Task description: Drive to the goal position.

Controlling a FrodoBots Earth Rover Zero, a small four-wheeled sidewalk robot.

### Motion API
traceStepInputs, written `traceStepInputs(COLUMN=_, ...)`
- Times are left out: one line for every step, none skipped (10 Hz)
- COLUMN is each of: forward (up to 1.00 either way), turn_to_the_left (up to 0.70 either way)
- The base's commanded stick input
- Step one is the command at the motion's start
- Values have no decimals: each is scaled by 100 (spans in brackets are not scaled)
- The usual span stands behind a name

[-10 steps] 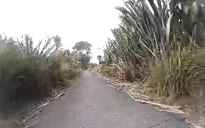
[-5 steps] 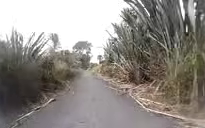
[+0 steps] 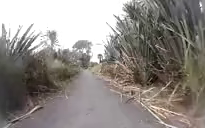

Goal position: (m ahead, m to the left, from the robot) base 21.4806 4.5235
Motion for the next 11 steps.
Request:
traceStepInputs(forward=100, turn_to_the_left=0)
traceStepInputs(forward=100, turn_to_the_left=0)
traceStepInputs(forward=100, turn_to_the_left=0)
traceStepInputs(forward=100, turn_to_the_left=0)
traceStepInputs(forward=100, turn_to_the_left=3)
traceStepInputs(forward=100, turn_to_the_left=15)
traceStepInputs(forward=100, turn_to_the_left=29)
traceStepInputs(forward=100, turn_to_the_left=26)
traceStepInputs(forward=100, turn_to_the_left=0)
traceStepInputs(forward=100, turn_to_the_left=0)
traceStepInputs(forward=100, turn_to_the_left=14)
